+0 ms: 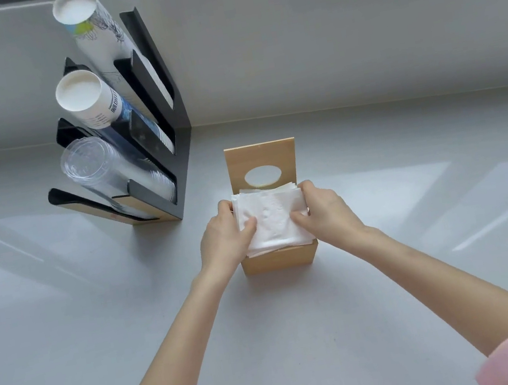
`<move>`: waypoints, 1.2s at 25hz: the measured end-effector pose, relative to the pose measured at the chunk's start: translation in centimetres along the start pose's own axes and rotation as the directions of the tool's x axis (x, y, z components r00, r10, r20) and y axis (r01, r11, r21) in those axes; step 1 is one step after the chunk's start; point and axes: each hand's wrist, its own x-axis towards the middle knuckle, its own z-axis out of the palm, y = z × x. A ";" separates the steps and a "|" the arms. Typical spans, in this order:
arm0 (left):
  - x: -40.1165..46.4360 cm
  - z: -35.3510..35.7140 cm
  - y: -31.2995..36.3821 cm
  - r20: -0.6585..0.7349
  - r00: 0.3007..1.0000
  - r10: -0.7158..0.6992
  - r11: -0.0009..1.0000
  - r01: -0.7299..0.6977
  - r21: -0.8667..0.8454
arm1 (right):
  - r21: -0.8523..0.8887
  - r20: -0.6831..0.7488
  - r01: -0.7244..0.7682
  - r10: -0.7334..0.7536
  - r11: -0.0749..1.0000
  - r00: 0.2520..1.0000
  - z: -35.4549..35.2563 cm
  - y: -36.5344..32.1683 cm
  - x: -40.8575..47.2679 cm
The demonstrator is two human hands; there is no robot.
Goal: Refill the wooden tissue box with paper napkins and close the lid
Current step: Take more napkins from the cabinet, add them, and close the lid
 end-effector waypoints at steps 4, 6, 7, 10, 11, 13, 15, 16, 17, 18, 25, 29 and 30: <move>-0.2 0.5 0.1 0.011 0.996 0.088 0.967 -0.088 0.238 | -0.259 0.018 0.057 -0.054 0.964 0.998 0.3 -0.4 0.6; -0.2 0.6 0.1 0.024 0.990 0.136 0.930 -0.136 0.342 | -0.343 0.020 0.075 -0.073 0.936 0.997 0.6 -0.4 0.9; -0.1 0.7 0.1 0.035 0.987 0.155 0.903 -0.156 0.400 | -0.389 0.024 0.082 -0.079 0.918 0.997 0.8 -0.4 0.9; 0.2 1.4 0.3 0.090 0.981 0.174 0.813 -0.194 0.548 | -0.481 0.062 0.124 -0.107 0.868 0.992 1.6 -0.5 1.2; 0.3 1.7 0.4 0.109 0.980 0.168 0.786 -0.200 0.586 | -0.503 0.091 0.139 -0.108 0.853 0.990 1.8 -0.5 1.4; 0.6 2.1 0.7 0.140 0.979 0.149 0.735 -0.205 0.646 | -0.528 0.094 0.150 -0.119 0.836 0.988 2.6 -0.3 1.7; 0.9 2.3 0.9 0.171 0.975 0.143 0.689 -0.222 0.690 | -0.582 0.062 0.176 -0.173 0.794 0.983 2.7 -1.0 1.4; 0.9 2.2 0.9 0.188 0.972 0.143 0.671 -0.235 0.704 | -0.619 0.012 0.160 -0.195 0.769 0.981 2.3 -1.3 1.3; 0.8 2.1 0.9 0.205 0.968 0.143 0.659 -0.248 0.710 | -0.628 -0.001 0.141 -0.182 0.766 0.983 2.4 -1.1 1.4; 0.7 2.0 1.0 0.218 0.965 0.145 0.652 -0.259 0.713 | -0.583 0.034 0.165 -0.179 0.796 0.983 2.6 -0.6 1.6; 0.3 1.7 0.9 0.218 0.956 0.197 0.645 -0.294 0.706 | -0.502 0.075 0.134 -0.112 0.854 0.991 2.1 0.0 1.0; 0.5 1.8 0.9 0.230 0.954 0.191 0.607 -0.299 0.736 | -0.571 0.113 0.201 -0.167 0.796 0.980 2.1 0.0 1.3; 0.7 1.8 1.0 0.229 0.954 0.193 0.595 -0.300 0.746 | -0.577 0.121 0.206 -0.166 0.790 0.979 2.2 0.0 1.4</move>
